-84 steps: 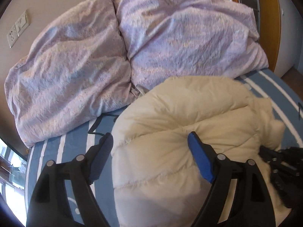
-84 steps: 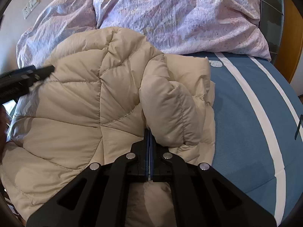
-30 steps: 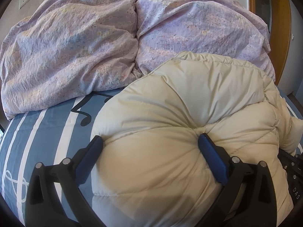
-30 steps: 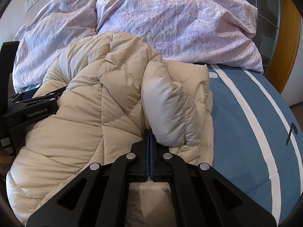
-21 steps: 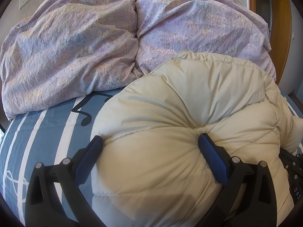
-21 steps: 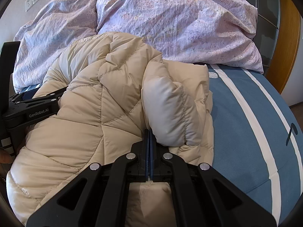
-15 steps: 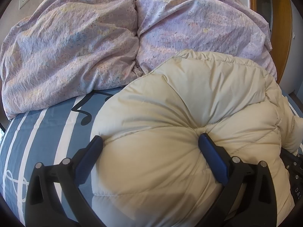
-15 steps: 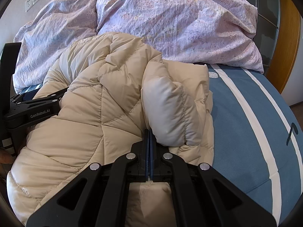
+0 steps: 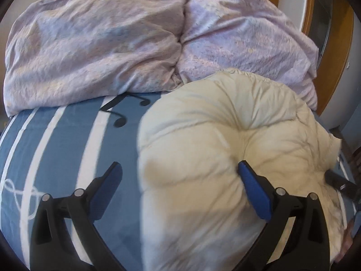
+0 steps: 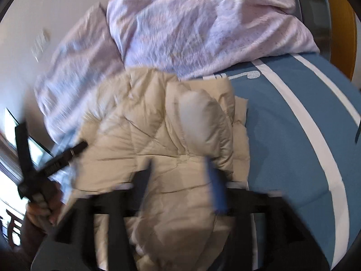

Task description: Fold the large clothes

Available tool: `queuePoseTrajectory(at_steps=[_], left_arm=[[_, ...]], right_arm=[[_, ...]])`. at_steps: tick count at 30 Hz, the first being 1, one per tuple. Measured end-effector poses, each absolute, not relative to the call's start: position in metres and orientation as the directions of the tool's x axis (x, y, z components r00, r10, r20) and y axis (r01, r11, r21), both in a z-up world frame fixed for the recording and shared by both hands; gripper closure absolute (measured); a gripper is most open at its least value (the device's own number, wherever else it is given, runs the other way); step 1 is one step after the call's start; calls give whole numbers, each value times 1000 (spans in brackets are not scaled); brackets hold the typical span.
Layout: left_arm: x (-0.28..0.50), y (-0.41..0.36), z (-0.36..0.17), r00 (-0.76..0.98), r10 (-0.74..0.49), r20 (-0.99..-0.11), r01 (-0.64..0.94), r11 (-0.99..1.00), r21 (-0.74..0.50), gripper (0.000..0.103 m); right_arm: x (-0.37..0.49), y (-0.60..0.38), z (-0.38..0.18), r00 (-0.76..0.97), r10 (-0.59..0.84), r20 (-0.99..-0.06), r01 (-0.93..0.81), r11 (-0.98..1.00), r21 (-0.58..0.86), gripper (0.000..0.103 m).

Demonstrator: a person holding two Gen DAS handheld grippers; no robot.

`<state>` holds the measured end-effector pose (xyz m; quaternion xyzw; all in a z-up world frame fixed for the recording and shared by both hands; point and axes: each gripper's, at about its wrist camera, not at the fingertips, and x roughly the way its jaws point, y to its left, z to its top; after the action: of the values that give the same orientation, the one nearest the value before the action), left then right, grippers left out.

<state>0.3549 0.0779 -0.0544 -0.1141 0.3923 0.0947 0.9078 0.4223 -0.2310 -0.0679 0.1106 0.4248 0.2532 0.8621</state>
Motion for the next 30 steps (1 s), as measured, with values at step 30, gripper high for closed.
queuePoseTrajectory(at_steps=[30], left_arm=[[336, 96, -73, 604, -88, -792, -244, 926, -289, 2]], right_arm=[[475, -220, -131, 197, 731, -653, -205, 682, 702, 41]])
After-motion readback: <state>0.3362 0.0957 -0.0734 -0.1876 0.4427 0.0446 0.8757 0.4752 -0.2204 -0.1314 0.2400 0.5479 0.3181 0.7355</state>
